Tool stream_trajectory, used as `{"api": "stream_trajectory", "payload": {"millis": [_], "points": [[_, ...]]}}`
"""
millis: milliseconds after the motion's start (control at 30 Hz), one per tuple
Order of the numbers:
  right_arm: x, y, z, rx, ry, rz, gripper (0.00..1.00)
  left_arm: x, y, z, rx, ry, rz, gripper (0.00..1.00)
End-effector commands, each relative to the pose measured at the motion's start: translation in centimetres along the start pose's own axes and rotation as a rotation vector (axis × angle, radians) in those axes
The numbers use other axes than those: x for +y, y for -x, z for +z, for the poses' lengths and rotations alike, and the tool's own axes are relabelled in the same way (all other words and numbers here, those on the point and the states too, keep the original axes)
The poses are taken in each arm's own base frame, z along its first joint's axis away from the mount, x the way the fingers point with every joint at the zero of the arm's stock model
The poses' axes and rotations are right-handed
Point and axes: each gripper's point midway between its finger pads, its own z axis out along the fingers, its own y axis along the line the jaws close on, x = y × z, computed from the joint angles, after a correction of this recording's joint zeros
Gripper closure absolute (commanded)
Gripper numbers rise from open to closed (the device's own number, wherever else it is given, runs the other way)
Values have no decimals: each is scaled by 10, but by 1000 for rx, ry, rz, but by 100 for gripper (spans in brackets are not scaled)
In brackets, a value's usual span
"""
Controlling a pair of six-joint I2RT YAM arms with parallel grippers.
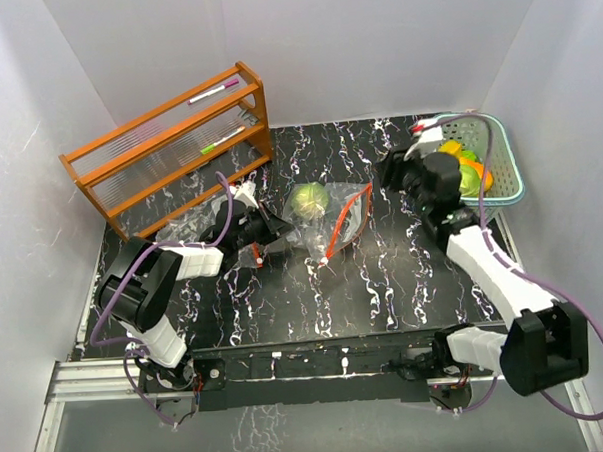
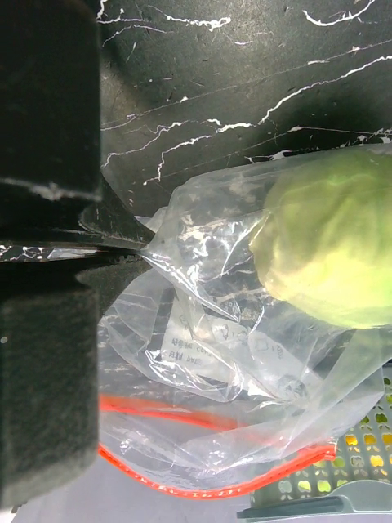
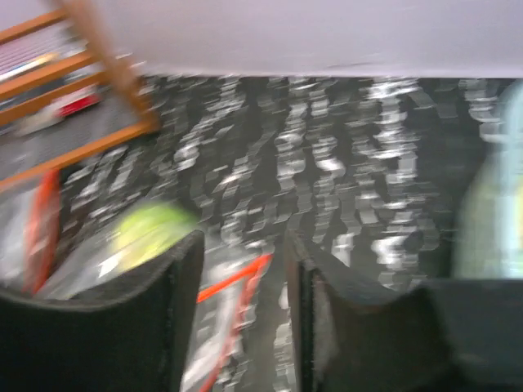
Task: Open the zip-top bag and remove the fake food
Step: Place the fake fruit in the bin, then pick up the fake vegetable from the zipper food storage bag.
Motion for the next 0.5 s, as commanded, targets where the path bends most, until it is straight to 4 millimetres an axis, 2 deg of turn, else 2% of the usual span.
{"api": "stream_trajectory", "payload": {"millis": [0,100,167,233,467], "points": [[63,-39,-21,35,235,62,61,-18,17,0,-38,-42,21,100],[78,-71,-34,88,310,119,71,-14,19,1,-52,-28,10,100],[81,-82,-35,104,330,140,81,-13,18,2,-56,-29,0,100],[88,-93,-31,131,363,147,86,-15,19,4,-54,-40,-5,100],[121,-111,0,159,466,196,87,-26,10,7,-31,-62,-3,100]]}}
